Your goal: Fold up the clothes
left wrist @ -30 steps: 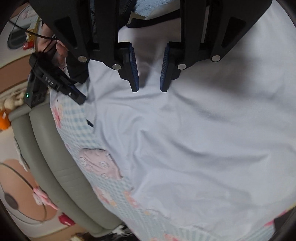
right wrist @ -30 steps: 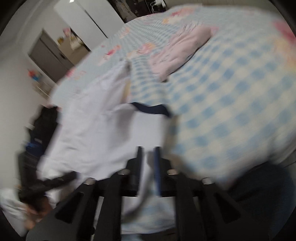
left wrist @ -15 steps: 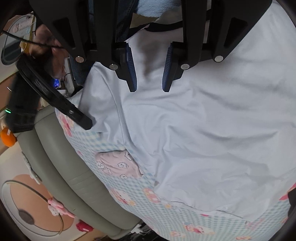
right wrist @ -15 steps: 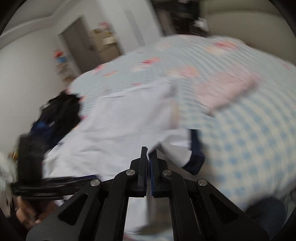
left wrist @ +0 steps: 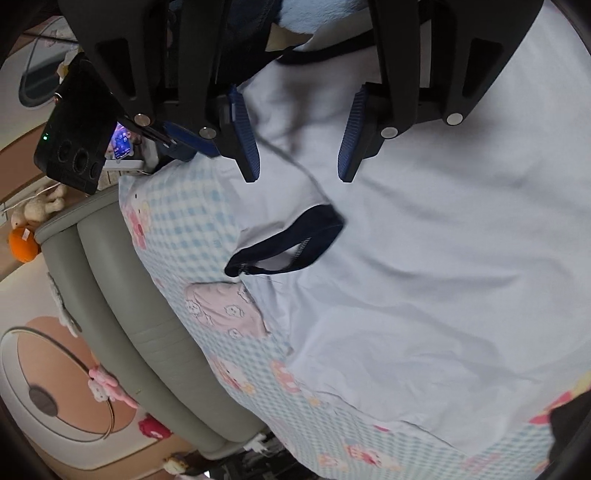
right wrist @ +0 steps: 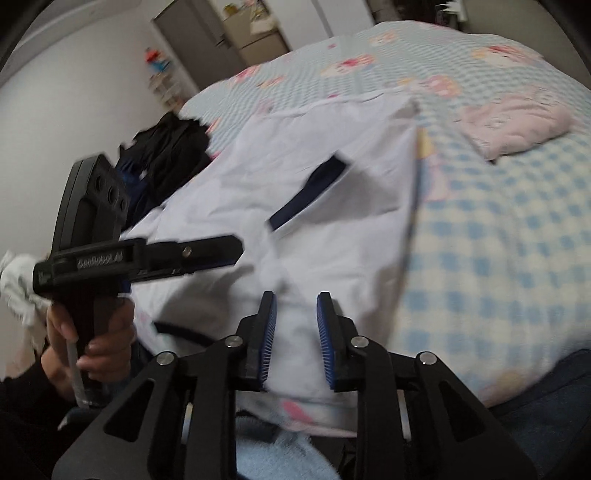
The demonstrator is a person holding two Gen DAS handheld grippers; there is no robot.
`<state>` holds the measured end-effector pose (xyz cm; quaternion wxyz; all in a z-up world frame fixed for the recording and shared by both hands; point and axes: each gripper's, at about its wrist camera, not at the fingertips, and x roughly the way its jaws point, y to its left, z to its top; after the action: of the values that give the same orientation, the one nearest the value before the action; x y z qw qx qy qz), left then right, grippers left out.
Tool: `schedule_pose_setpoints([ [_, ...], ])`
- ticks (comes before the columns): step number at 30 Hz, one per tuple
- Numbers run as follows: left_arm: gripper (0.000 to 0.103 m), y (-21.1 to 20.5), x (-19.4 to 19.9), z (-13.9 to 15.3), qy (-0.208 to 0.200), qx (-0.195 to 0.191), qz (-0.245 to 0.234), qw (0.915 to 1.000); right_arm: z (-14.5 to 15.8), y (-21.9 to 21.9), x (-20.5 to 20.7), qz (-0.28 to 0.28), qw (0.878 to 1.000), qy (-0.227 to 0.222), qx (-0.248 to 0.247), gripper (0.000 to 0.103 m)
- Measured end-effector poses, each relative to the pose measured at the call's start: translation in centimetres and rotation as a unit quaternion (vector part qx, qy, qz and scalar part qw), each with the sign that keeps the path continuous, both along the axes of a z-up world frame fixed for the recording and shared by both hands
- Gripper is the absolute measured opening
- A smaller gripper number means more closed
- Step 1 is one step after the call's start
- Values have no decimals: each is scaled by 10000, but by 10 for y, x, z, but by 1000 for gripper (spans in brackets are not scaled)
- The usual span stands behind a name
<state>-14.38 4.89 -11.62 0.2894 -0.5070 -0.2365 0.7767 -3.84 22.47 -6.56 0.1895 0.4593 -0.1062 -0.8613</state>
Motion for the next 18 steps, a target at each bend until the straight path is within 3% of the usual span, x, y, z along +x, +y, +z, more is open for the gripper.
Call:
schedule_pose_setpoints([
  [3, 46, 20, -11, -7, -48, -191, -70, 9998, -18, 11, -14, -305, 9987, -394, 100, 25],
  [6, 37, 40, -20, -11, 52, -879, -60, 9961, -35, 18, -16, -634, 9938, -675, 619, 25],
  [8, 36, 42, -21, -7, 135, -1089, -6, 9940, -35, 30, -8, -898, 9905, -675, 795, 26],
  [12, 36, 32, -11, 4, 325, -937, -1, 9951, -29, 54, 5, -1220, 9877, -694, 690, 31],
  [15, 36, 36, 1, 10, 482, -592, -229, 9968, -19, 55, 5, -1042, 9931, -534, 67, 37],
  [17, 38, 41, 8, 11, 541, -482, -337, 9968, -20, 49, -1, -969, 9938, -548, 24, 40],
  [18, 38, 45, 8, 6, 510, -624, -320, 9962, -24, 44, -5, -973, 9932, -590, 239, 40],
])
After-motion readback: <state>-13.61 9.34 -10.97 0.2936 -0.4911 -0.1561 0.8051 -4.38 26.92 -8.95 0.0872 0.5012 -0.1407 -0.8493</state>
